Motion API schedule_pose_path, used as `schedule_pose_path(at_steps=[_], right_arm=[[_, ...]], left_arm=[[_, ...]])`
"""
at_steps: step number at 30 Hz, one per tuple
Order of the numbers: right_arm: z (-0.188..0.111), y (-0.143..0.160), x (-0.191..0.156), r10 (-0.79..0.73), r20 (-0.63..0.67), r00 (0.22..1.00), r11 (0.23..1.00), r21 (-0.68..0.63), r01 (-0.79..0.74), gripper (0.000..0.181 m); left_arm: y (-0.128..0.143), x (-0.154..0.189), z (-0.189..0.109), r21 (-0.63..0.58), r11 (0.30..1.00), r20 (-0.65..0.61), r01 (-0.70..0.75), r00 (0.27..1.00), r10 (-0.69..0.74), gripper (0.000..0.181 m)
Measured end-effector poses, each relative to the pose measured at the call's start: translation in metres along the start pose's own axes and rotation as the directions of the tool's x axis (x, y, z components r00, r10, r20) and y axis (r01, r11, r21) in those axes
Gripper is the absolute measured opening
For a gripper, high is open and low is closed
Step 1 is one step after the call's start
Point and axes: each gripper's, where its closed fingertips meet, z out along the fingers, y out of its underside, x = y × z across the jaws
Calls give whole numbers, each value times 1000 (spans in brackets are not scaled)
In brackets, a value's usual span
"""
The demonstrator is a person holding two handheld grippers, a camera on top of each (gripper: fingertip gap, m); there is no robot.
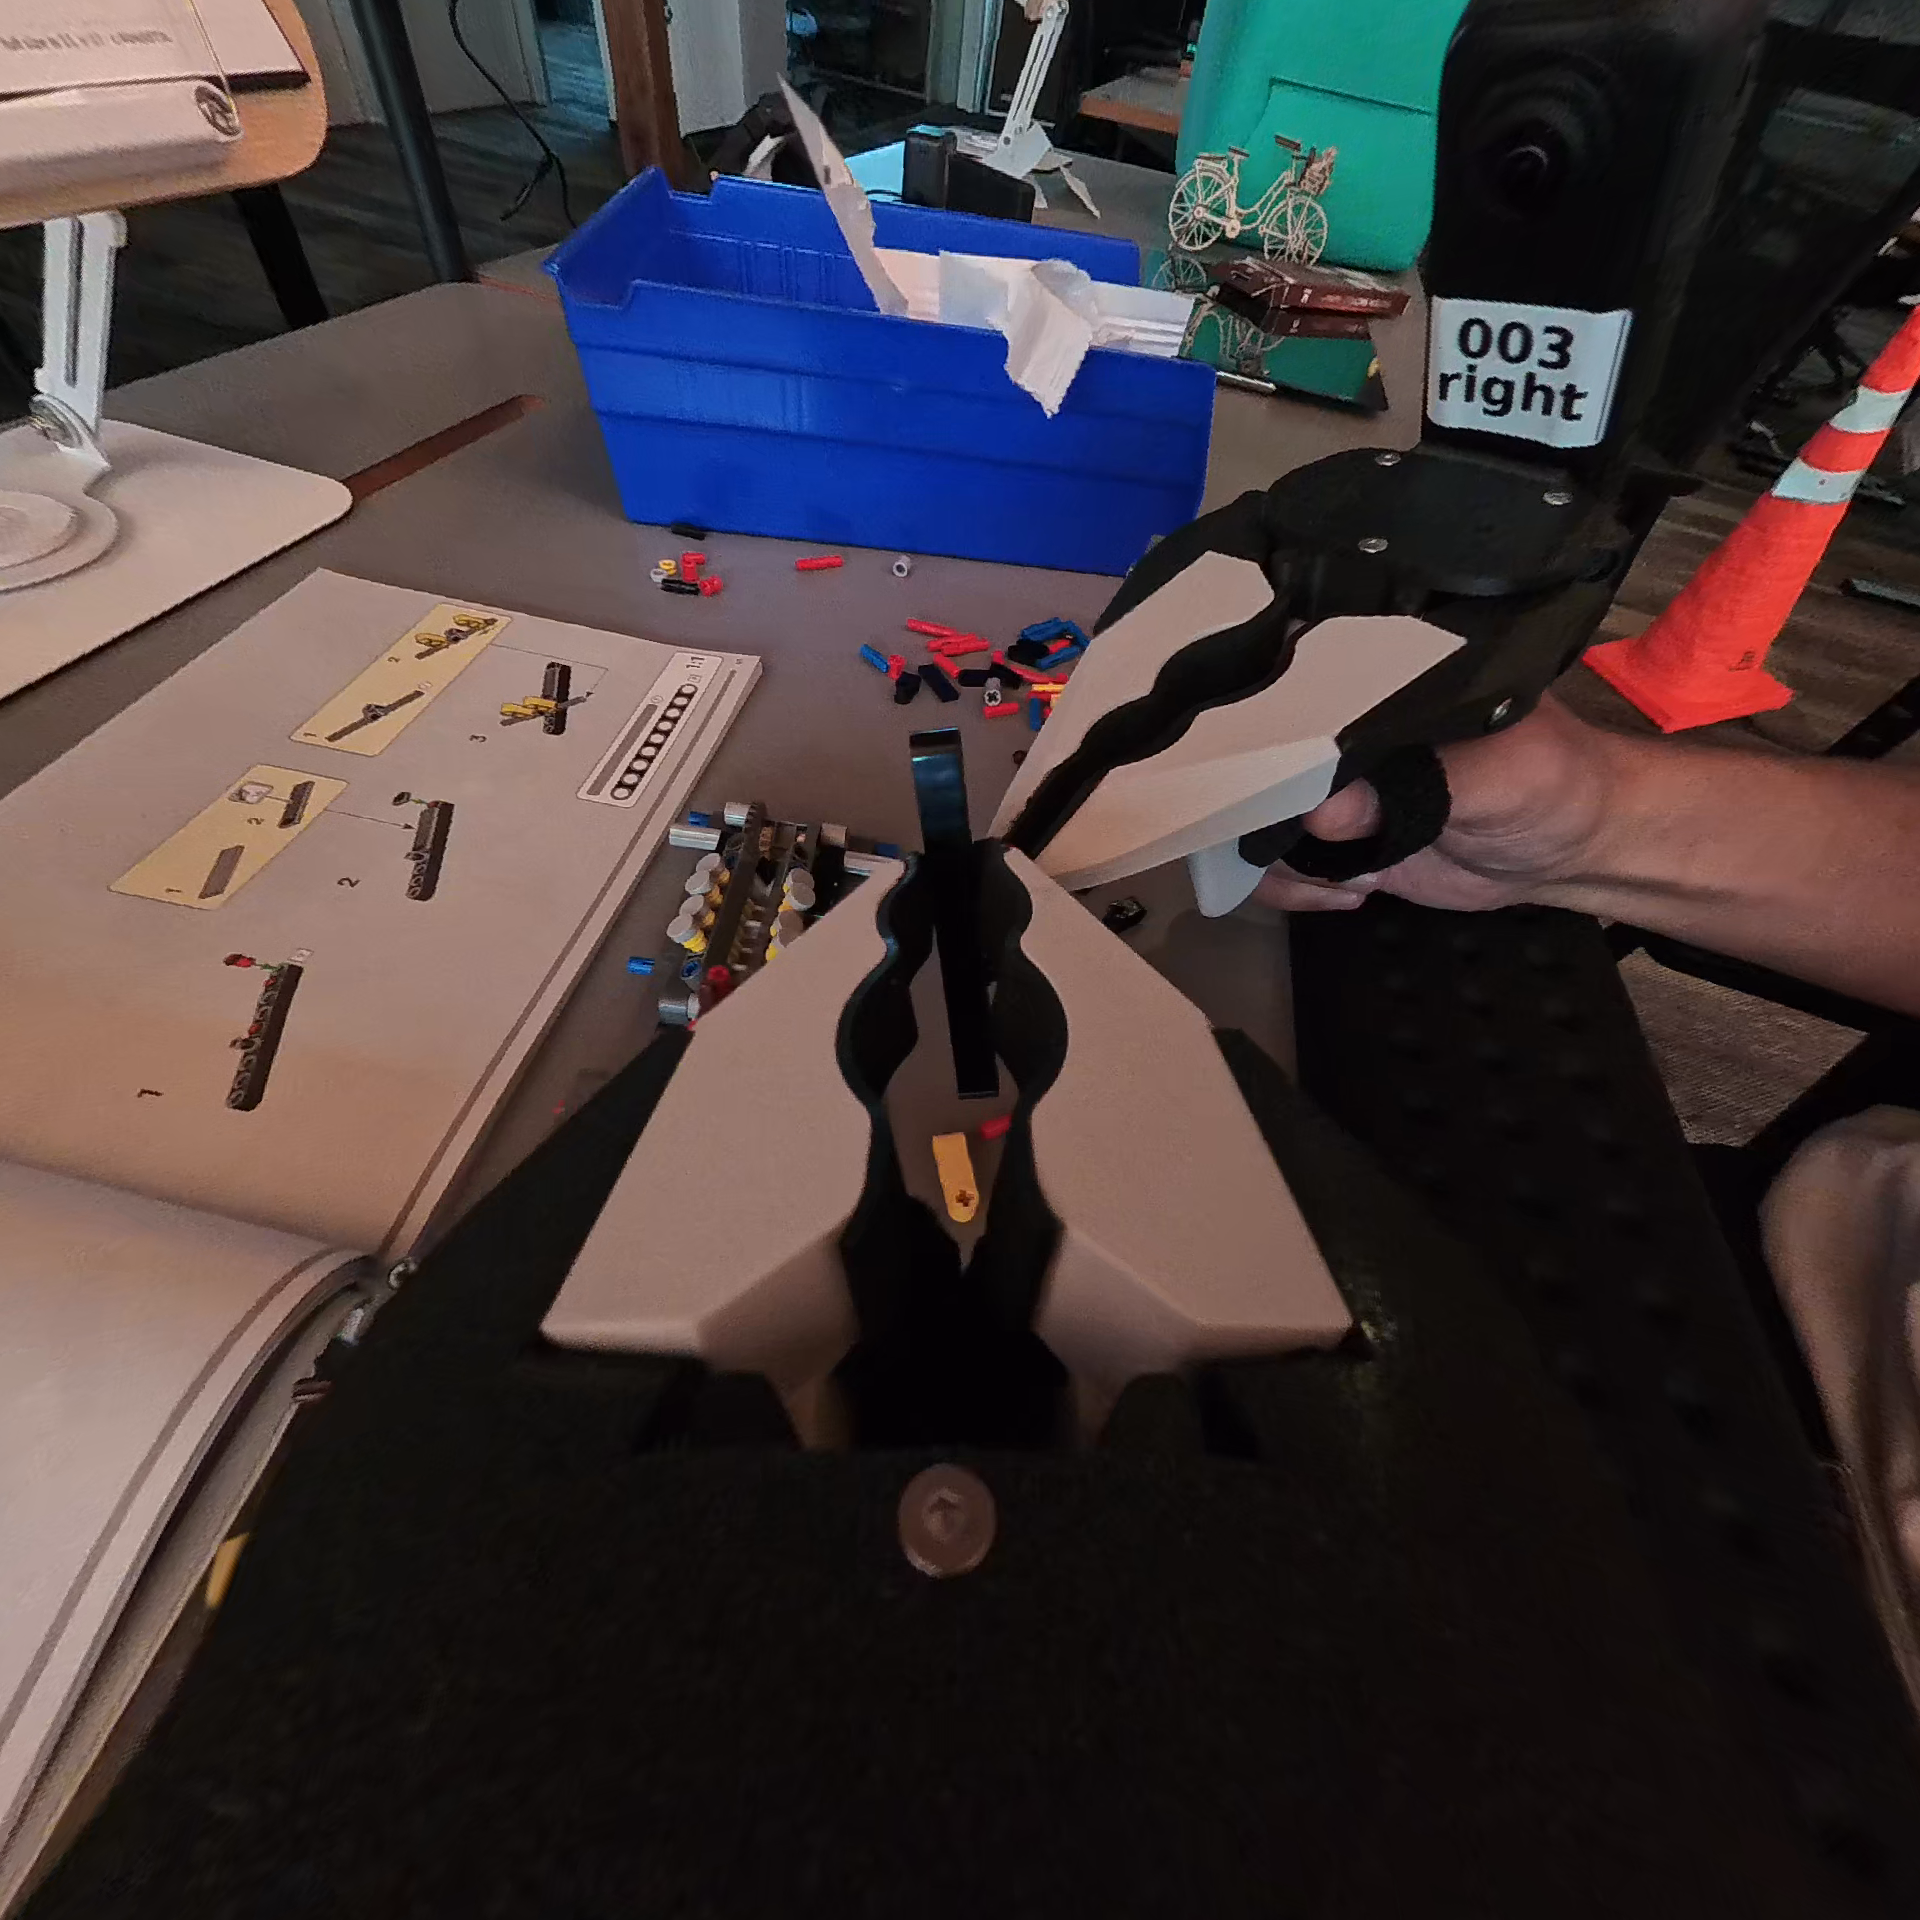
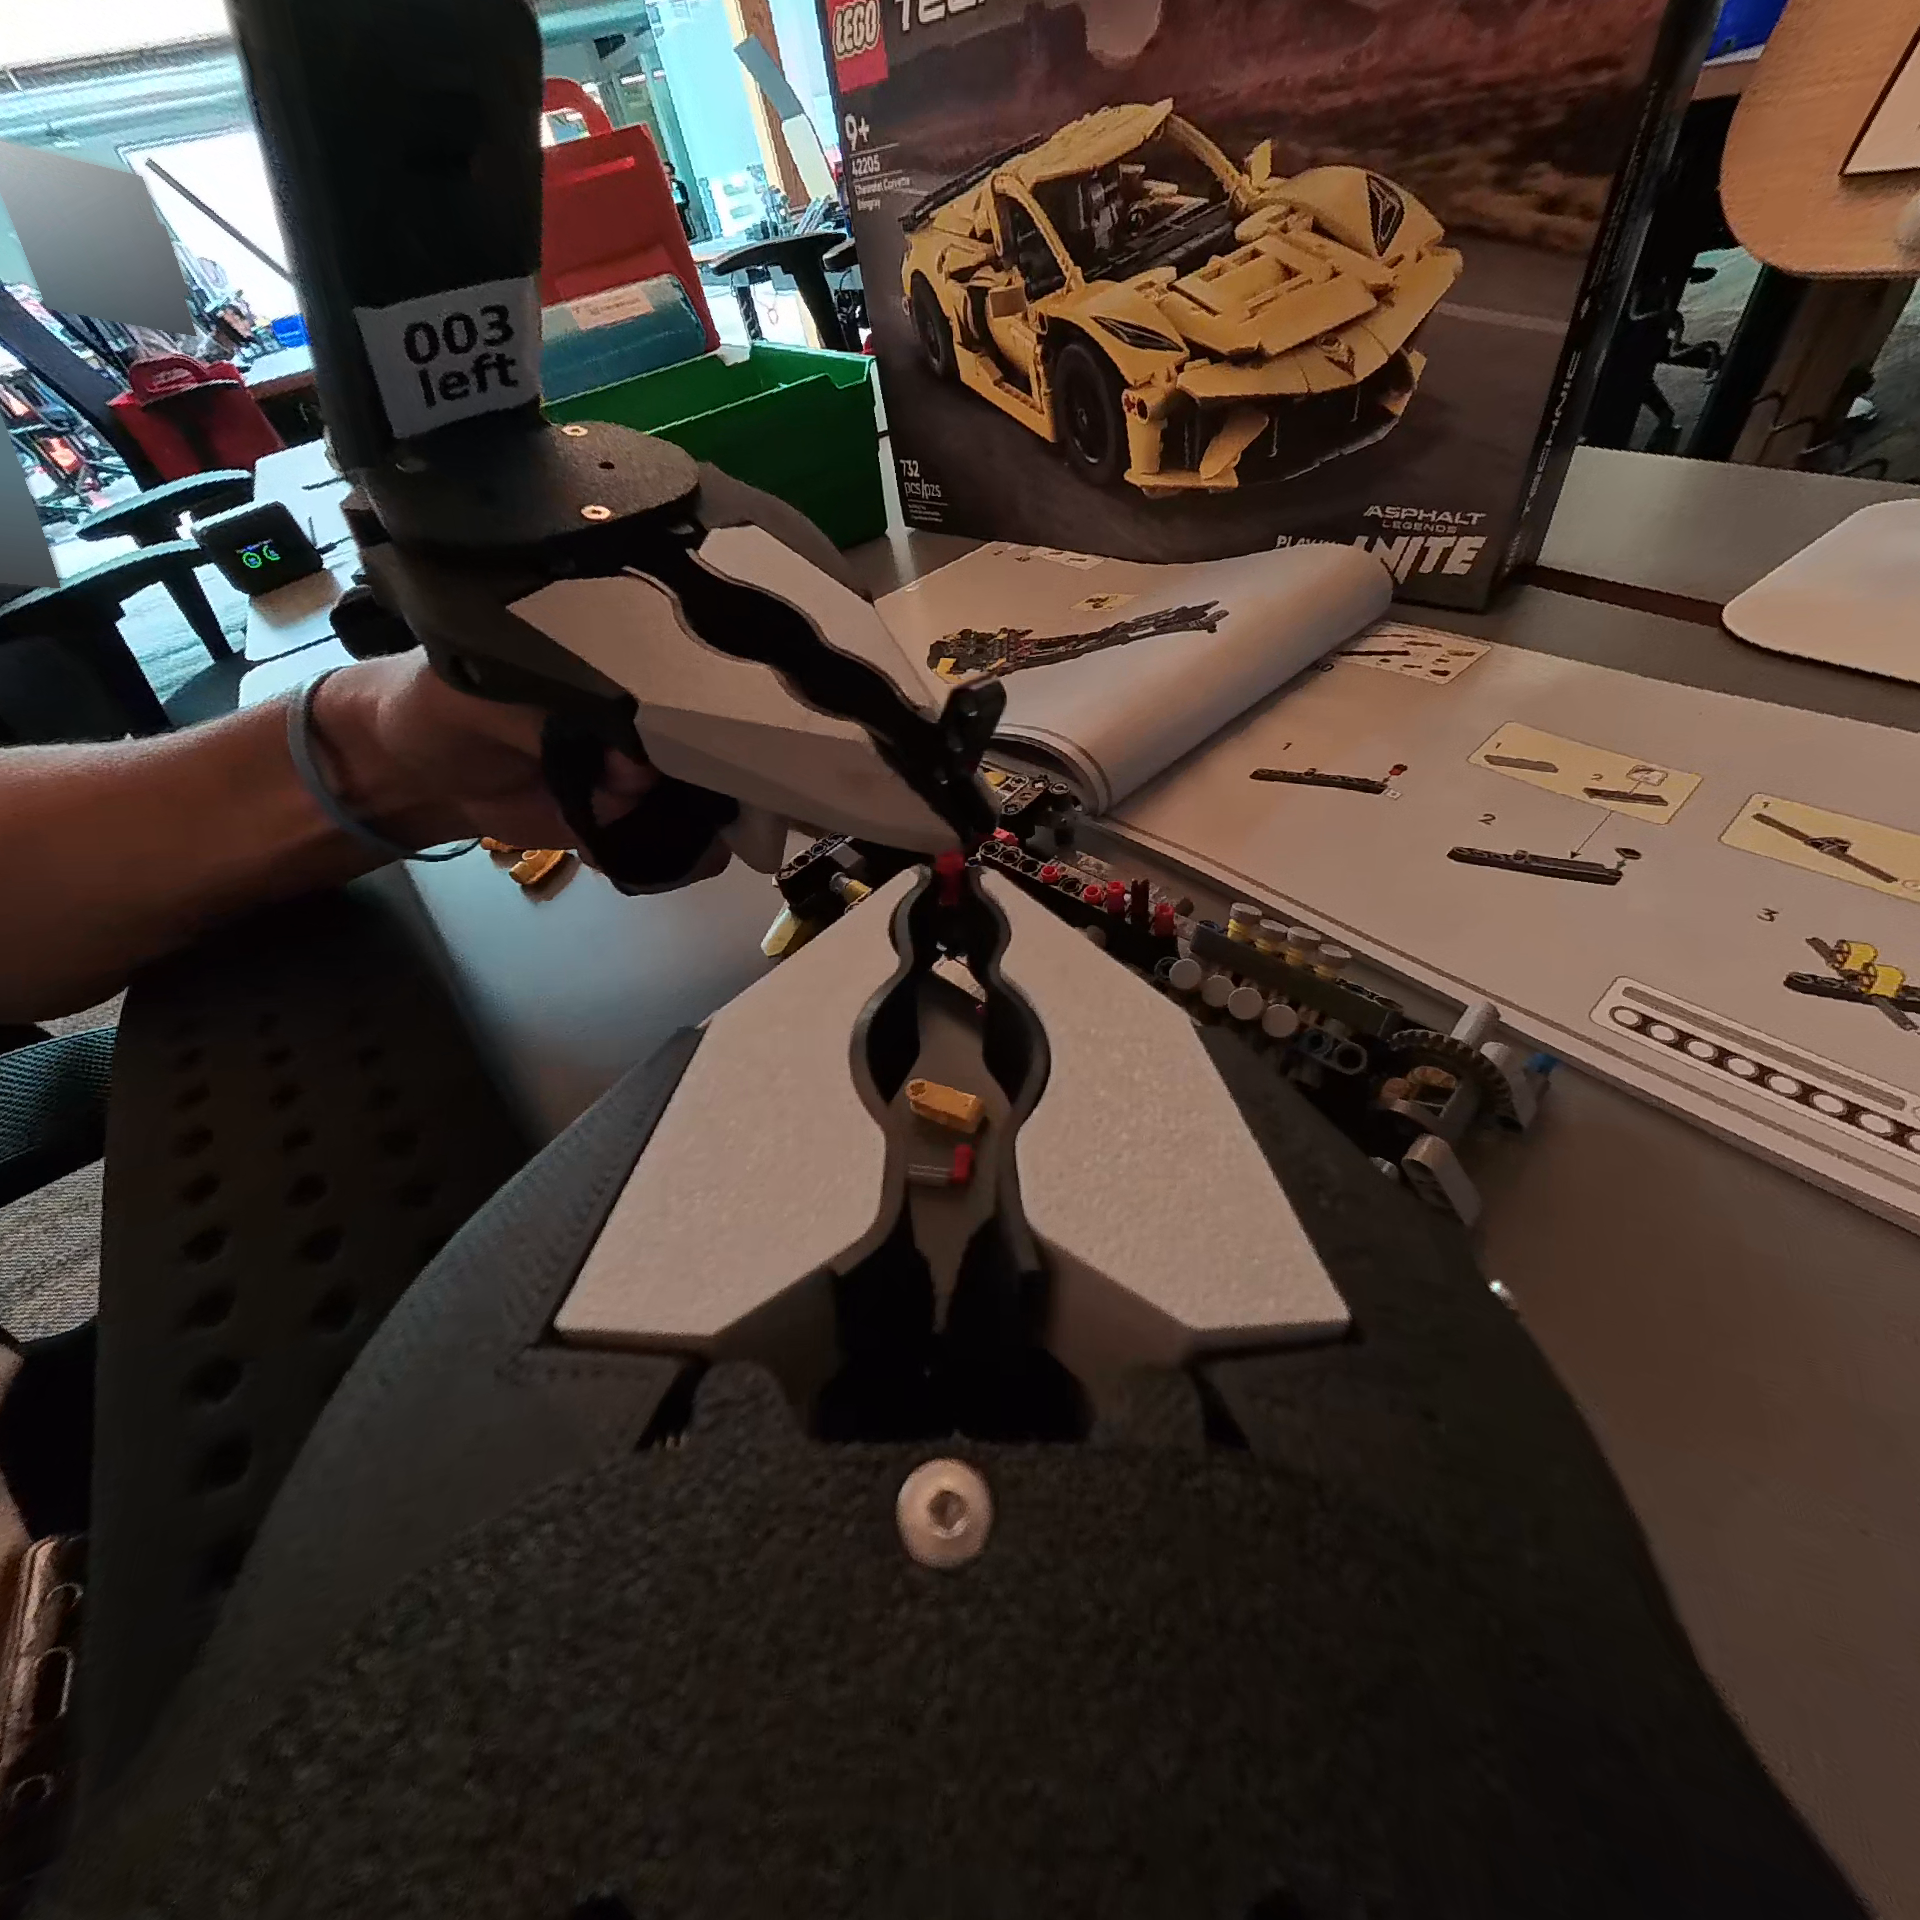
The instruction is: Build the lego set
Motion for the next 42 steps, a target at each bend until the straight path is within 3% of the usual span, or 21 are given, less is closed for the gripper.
schedule_pose_path(at_steps=[21,25,30,36,42], right_arm=[[-1,-10,0,-8,-11,1000,998,56,9,3],[-5,-24,0,143,81,986,976,151,-154,3],[-4,-31,2,372,210,904,889,201,-413,4],[0,-32,6,529,293,797,774,219,-594,3],[1,-35,6,630,381,676,660,197,-725,4]], left_arm=[[-6,-3,-5,18,999,31,-31,999,30,6],[-5,-2,-2,6,993,78,-117,990,116,6],[-13,-5,0,29,964,222,-266,942,253,6],[-19,-5,-2,51,951,259,-304,924,282,5],[-23,-9,-5,12,902,355,-431,846,399,5]])
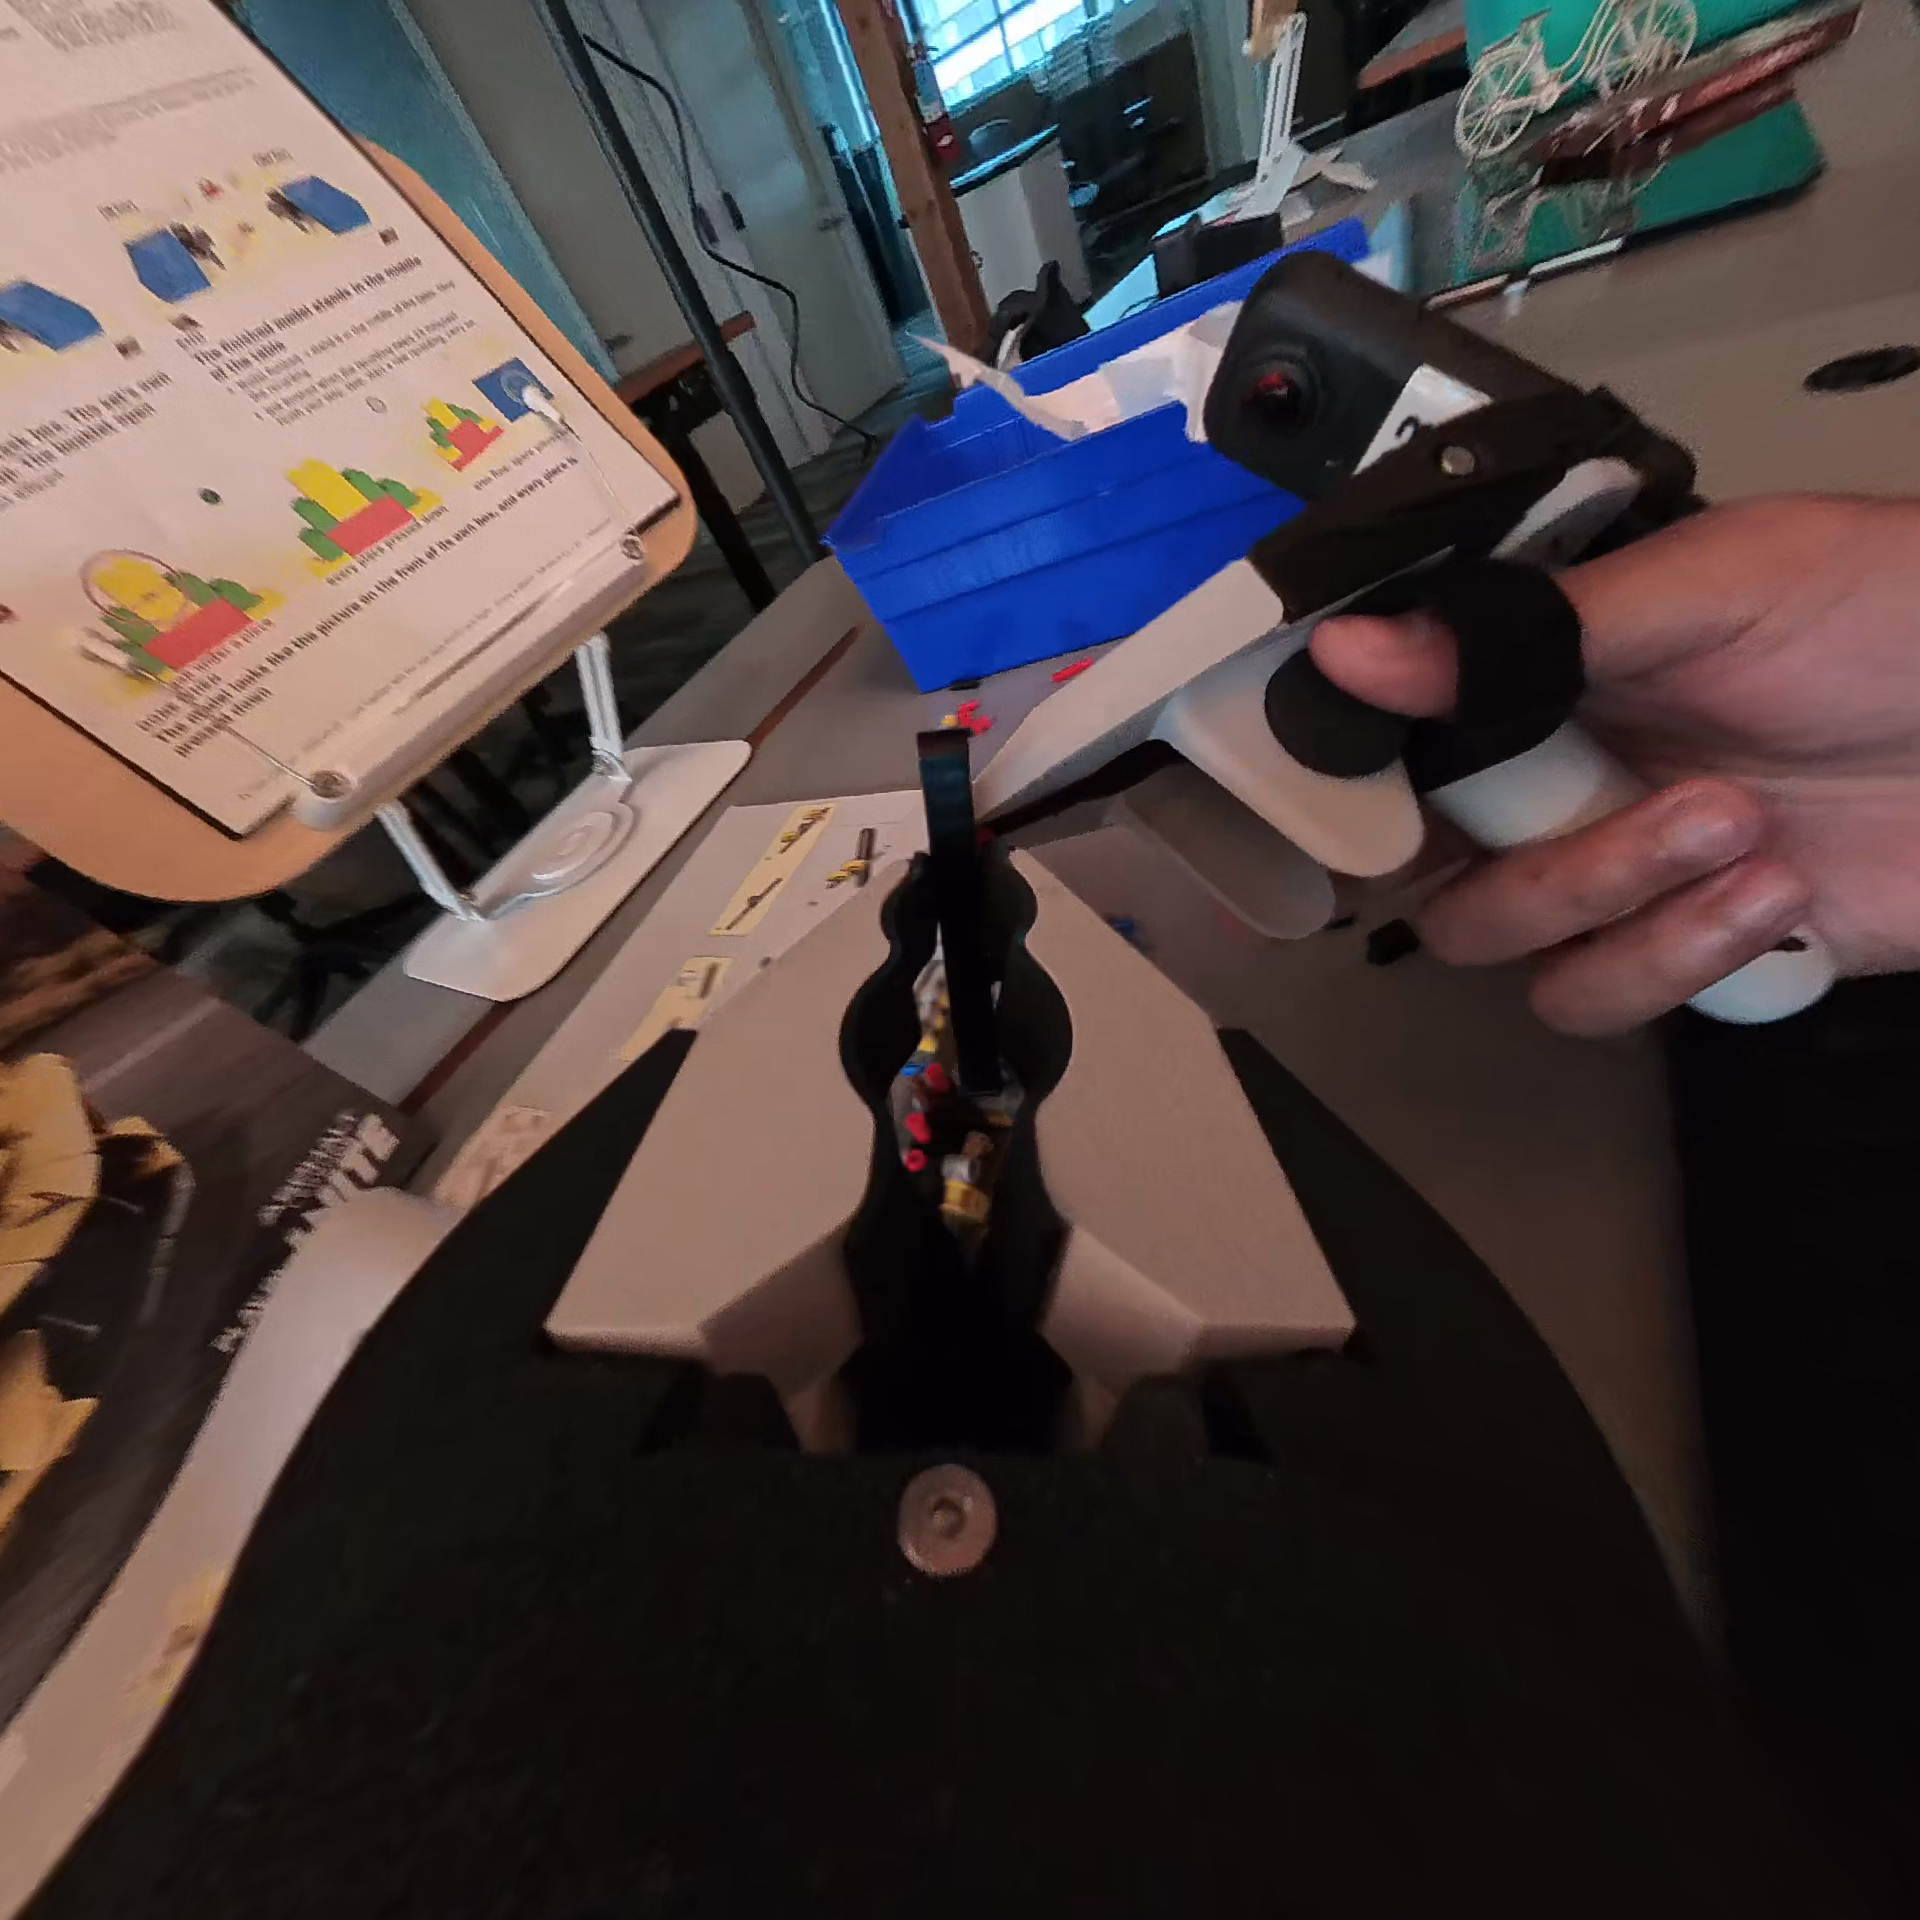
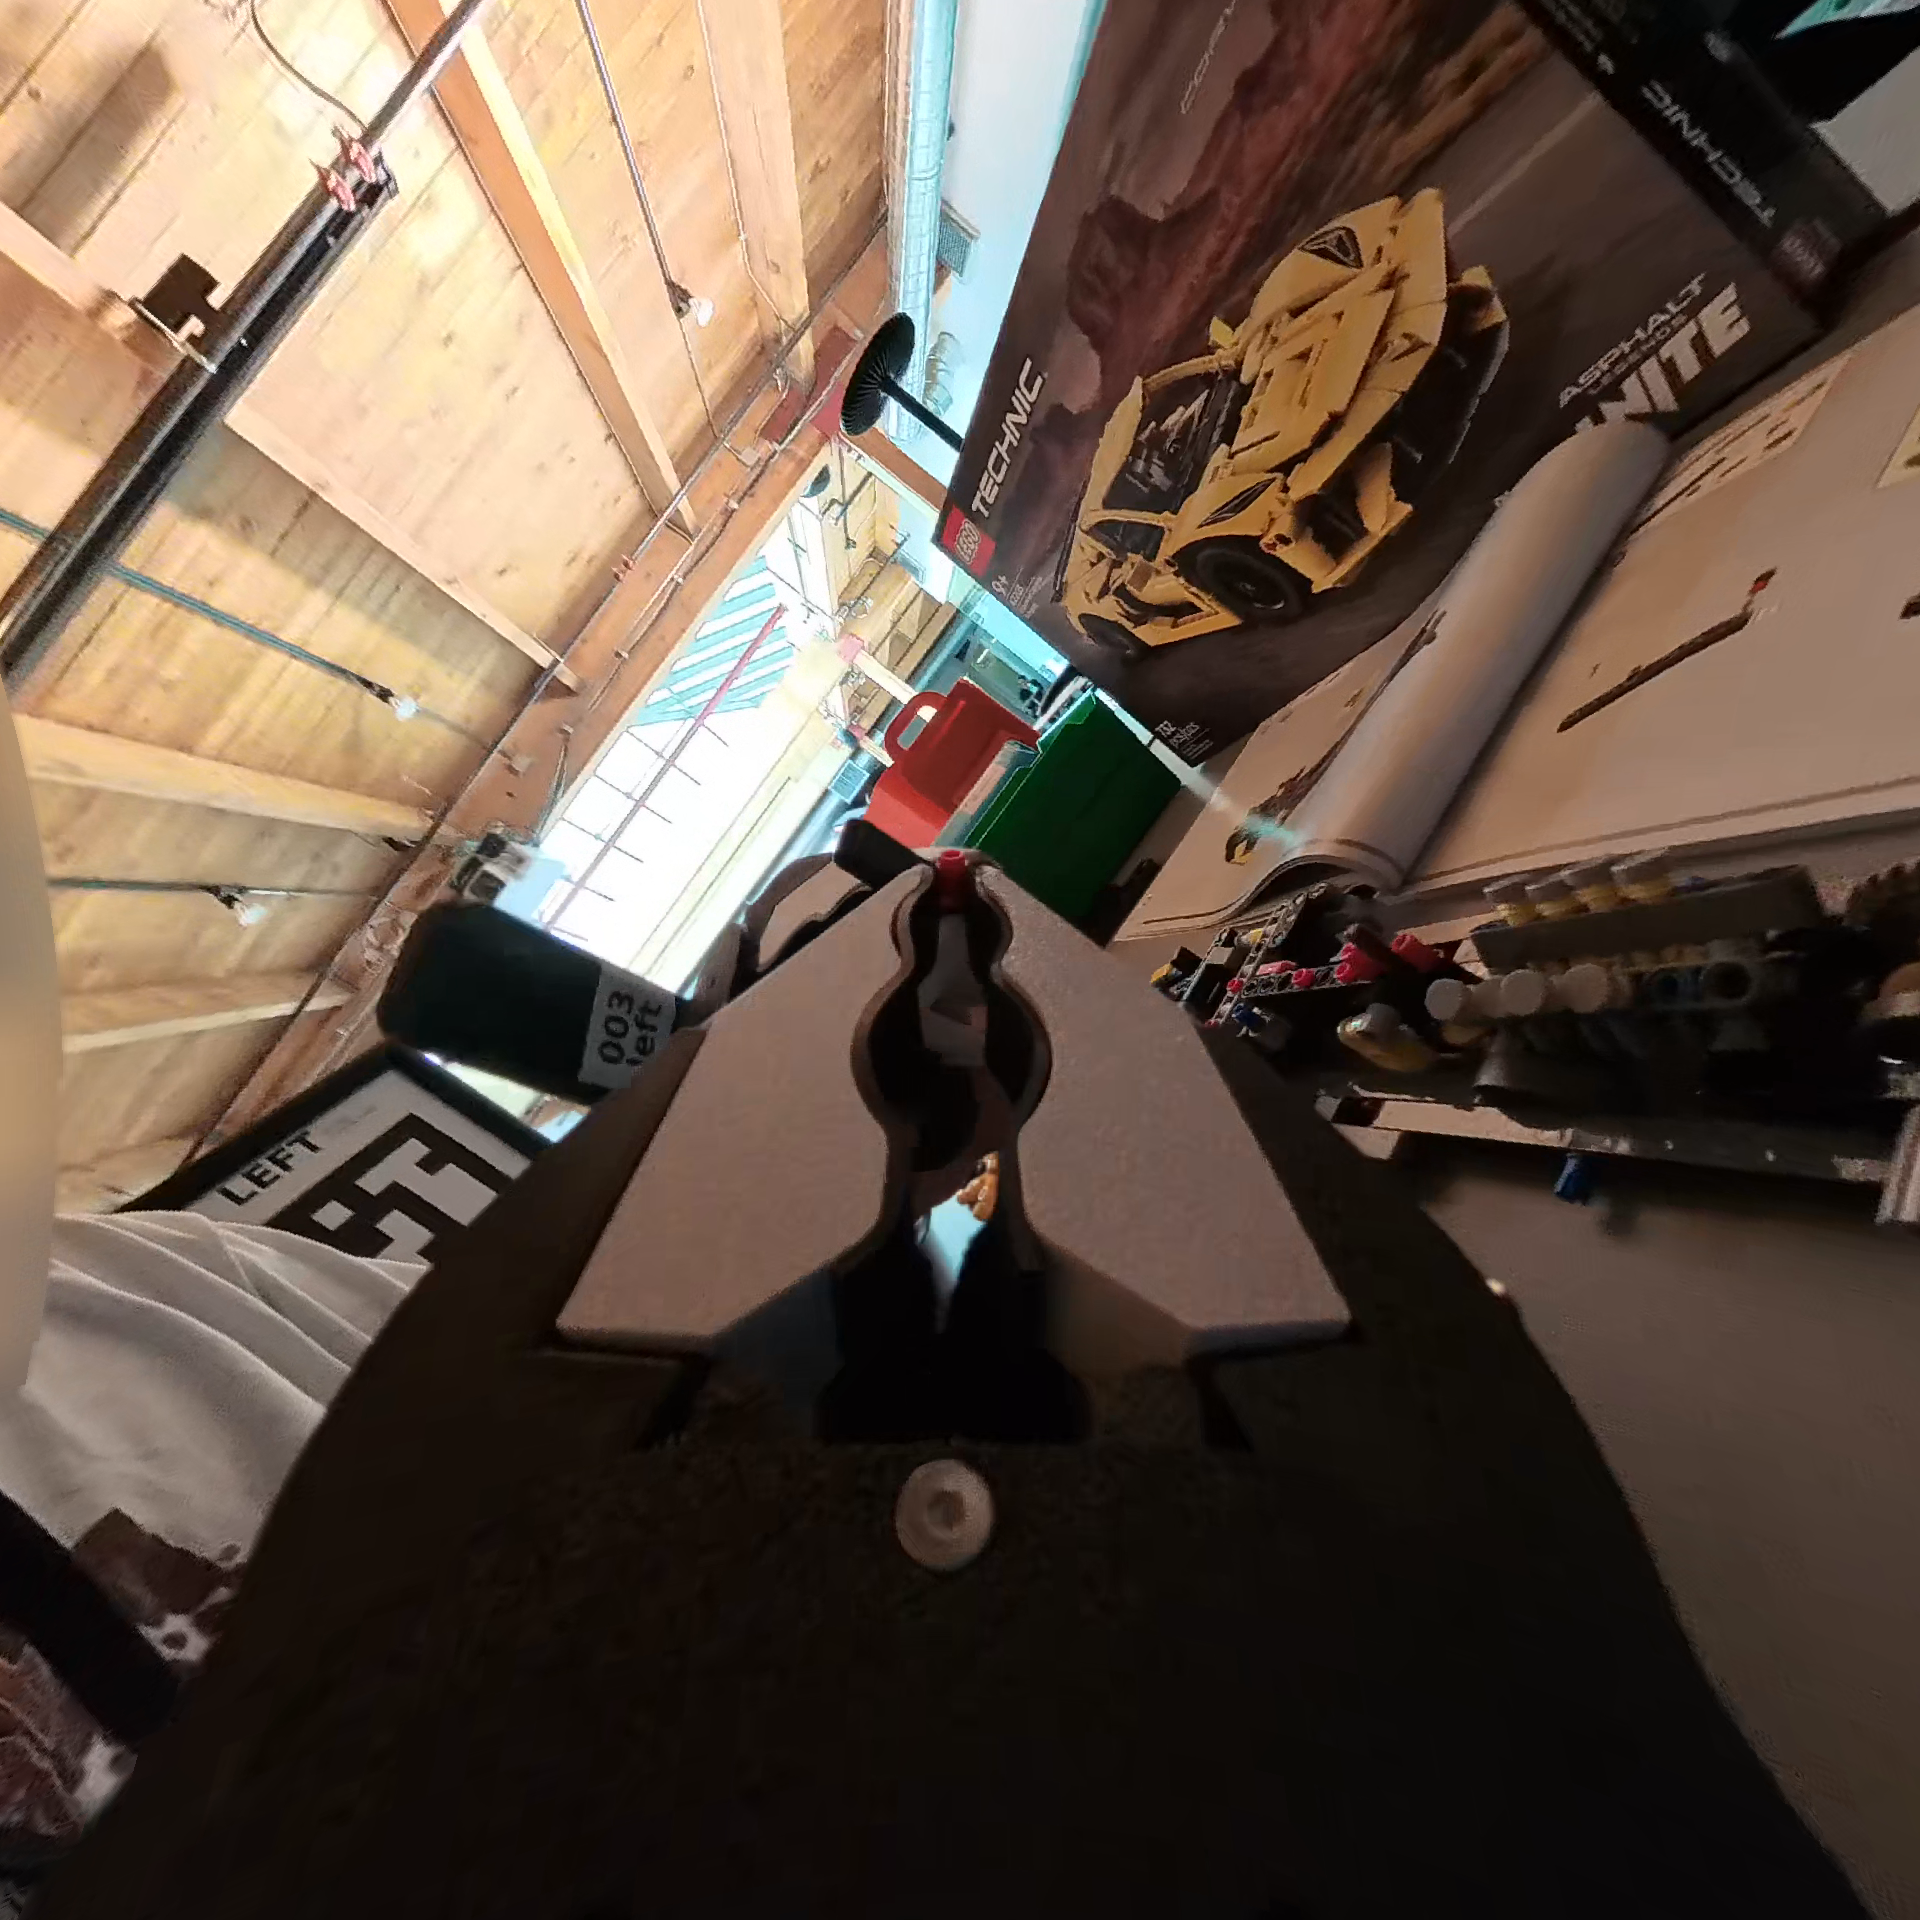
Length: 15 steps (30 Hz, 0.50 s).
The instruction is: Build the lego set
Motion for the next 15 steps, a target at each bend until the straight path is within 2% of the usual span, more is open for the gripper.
schedule_pose_path(at_steps=[2,12,15], right_arm=[[0,0,-1,16,0,1000,1000,-1,-16,3],[-5,-4,2,-8,-17,1000,1000,-10,7,6],[-2,-1,4,-13,-37,999,1000,-27,12,4]], left_arm=[[-1,-1,0,0,999,20,-45,999,45,5],[-3,6,0,16,999,-40,38,999,-37,5],[-3,5,1,14,999,-21,40,999,-40,6]])
